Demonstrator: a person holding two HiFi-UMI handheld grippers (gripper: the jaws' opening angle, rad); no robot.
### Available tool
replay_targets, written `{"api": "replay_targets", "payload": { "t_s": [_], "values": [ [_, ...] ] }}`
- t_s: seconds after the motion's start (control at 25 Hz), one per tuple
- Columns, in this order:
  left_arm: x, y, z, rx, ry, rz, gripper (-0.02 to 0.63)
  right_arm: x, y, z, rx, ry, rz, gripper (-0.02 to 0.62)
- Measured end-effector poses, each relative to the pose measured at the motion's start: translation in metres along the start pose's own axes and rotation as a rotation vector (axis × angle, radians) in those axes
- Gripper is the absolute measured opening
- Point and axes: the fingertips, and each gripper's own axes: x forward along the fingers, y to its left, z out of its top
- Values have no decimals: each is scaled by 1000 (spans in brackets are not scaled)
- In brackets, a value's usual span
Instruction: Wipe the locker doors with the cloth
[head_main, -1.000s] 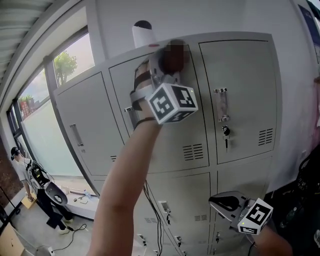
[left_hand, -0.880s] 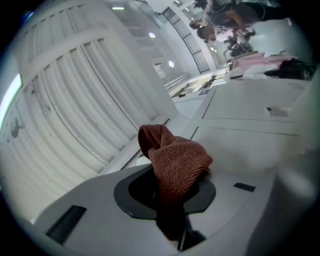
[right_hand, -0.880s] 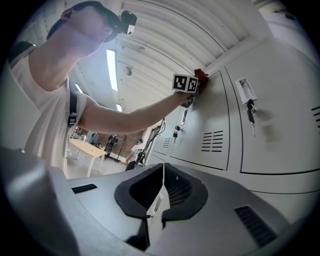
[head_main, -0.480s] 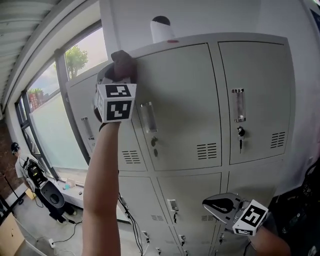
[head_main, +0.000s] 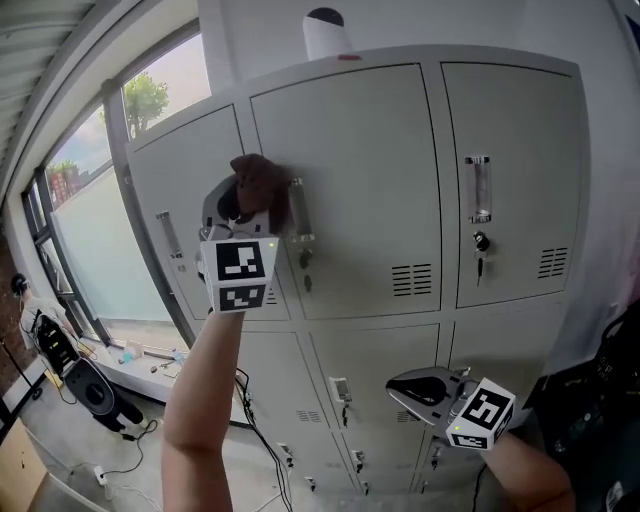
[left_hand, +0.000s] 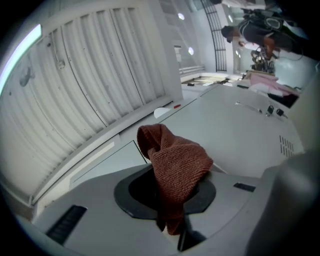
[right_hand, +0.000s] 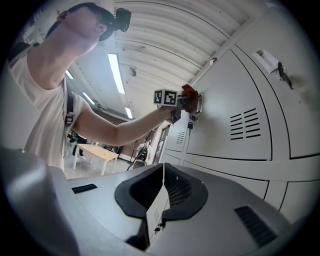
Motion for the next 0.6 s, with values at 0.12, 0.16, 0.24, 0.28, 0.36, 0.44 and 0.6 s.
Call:
{"api": "replay_targets", "payload": {
  "t_s": [0.12, 0.16, 0.24, 0.28, 0.36, 0.44, 0.6],
  "values": [
    [-32, -17, -9, -40, -13, -36, 69, 5, -4, -3, 36, -9, -9, 18],
    [-43, -24, -13, -61, -13, -55, 69, 7, -4, -4, 43, -12, -8, 18],
    [-66, -37, -25, -135, -7, -87, 69, 11, -2, -8, 44, -16, 2, 18],
    [-78, -42, -33, -183, 1, -97, 69, 14, 0, -11, 45, -19, 11, 18],
    [-101, -48, -53, -284, 21, -107, 69, 19, 6, -16, 50, -31, 32, 18],
    [-124, -53, -74, -369, 37, -111, 69, 21, 12, -22, 63, -47, 54, 18],
    [-174, -85, -115, -478, 96, -148, 69, 10, 20, -38, 107, -63, 76, 18]
  ]
}}
